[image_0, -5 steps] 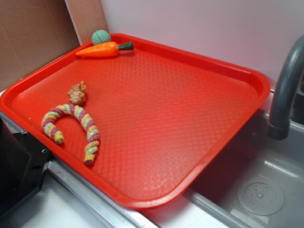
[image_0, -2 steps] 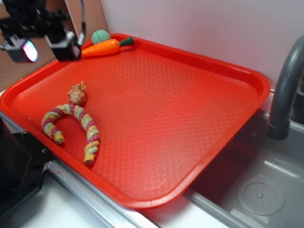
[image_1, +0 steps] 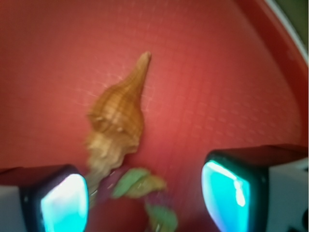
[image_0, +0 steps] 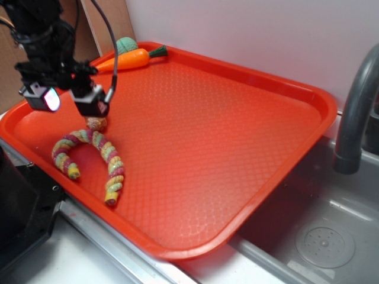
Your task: Grab the shell.
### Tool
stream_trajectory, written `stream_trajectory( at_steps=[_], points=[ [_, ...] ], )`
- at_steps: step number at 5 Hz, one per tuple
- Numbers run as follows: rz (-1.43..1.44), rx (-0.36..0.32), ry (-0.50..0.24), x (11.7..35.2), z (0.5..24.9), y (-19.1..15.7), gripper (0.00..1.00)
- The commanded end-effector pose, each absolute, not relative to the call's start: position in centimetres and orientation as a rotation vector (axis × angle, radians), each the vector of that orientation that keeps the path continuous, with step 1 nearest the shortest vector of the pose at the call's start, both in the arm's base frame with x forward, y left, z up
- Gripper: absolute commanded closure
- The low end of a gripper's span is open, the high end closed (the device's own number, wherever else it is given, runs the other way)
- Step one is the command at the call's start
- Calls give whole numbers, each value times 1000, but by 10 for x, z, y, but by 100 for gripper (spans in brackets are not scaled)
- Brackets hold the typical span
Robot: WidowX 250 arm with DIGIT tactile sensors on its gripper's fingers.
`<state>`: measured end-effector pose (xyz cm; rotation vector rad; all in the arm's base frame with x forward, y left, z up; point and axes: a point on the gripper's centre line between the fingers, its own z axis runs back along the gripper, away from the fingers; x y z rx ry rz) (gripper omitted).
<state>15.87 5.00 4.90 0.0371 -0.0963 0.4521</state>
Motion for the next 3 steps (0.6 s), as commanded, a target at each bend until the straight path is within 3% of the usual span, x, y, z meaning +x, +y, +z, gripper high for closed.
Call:
stream_trajectory(
  at_steps=[1, 2, 3],
  points=[
    [341, 52, -77, 176, 20, 44, 0],
    [328, 64, -40, 173, 8, 39, 37],
    [340, 79, -1, 184, 16, 41, 100]
  ],
)
